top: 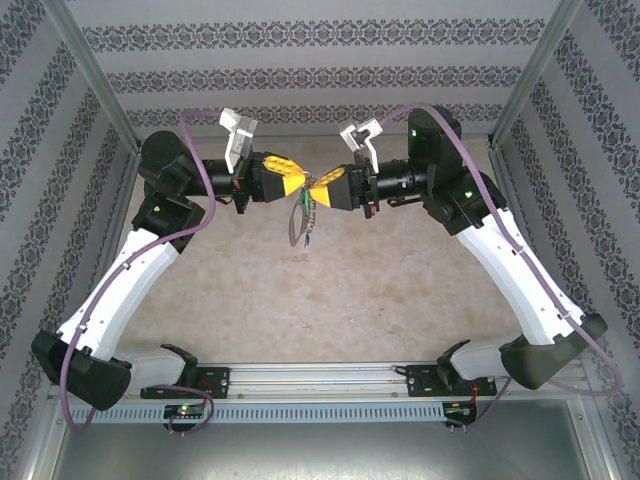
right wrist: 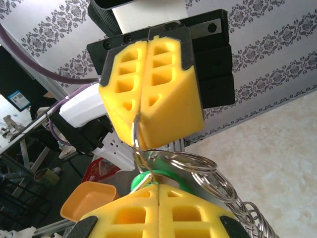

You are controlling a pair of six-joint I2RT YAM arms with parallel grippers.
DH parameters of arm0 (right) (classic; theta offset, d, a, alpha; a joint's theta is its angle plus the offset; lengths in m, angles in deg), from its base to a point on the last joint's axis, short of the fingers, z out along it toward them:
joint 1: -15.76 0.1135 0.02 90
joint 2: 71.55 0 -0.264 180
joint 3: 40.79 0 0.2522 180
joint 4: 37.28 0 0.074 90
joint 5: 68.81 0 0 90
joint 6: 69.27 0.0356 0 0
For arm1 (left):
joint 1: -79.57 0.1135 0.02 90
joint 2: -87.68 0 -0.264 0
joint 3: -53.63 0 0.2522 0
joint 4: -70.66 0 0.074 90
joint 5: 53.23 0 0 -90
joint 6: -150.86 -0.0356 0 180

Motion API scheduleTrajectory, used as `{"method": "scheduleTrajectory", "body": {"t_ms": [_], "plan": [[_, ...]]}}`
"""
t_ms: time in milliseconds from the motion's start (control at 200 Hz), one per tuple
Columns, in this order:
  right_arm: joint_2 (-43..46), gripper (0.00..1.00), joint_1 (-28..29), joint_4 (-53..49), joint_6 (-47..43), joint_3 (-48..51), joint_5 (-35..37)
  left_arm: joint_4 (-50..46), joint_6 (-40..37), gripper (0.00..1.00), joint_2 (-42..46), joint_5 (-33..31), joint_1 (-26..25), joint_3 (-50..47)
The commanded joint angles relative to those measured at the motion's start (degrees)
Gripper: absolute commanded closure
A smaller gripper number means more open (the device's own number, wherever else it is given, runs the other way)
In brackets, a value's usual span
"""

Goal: Put the keys on the keyring

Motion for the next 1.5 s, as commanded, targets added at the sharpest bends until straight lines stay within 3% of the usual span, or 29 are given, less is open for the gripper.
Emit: {"method": "scheduleTrajectory", "body": {"t_ms": [0,360,465,565,669,779,999,1284,1494], "plan": [[-0.82,1.0,0.7,2.06,-0.58,-0.31,-1.05,6.77,3.0,1.0,0.09,0.92,0.55,-0.59],[-1.24,1.0,0.99,3.04,0.04,-0.46,-0.33,8.67,4.33,1.0,0.26,0.8,0.6,-1.73],[0.95,0.79,-0.4,1.19,-0.85,1.09,2.72,7.89,3.74,1.0,0.43,0.79,0.56,-1.68],[3.83,0.57,-1.82,-2.99,-4.32,1.39,10.73,6.73,2.41,1.0,0.93,0.33,0.79,-1.85],[6.22,0.47,-1.78,-6.22,-9.33,0.3,19.54,6.6,0.88,1.0,1.57,-1.44,1.23,-2.77],[6.71,0.35,-0.72,-3.95,-9.52,-0.98,20.32,10.83,2.82,1.0,1.57,-2.32,1.42,-4.11],[2.74,0.34,2.48,-3.33,-9.56,-6.56,15.92,24.23,12.58,1.0,0.12,-2.23,1.37,-6.43],[-1.58,0.41,3.18,-3.35,-9.72,-9.97,14.1,26.45,14.77,1.0,0.39,-2.03,1.25,-6.96],[-3.42,0.54,4.65,-4.4,-9.97,-11.82,10.99,26.19,14.47,1.0,0.23,-2.23,1.25,-6.96]]}}
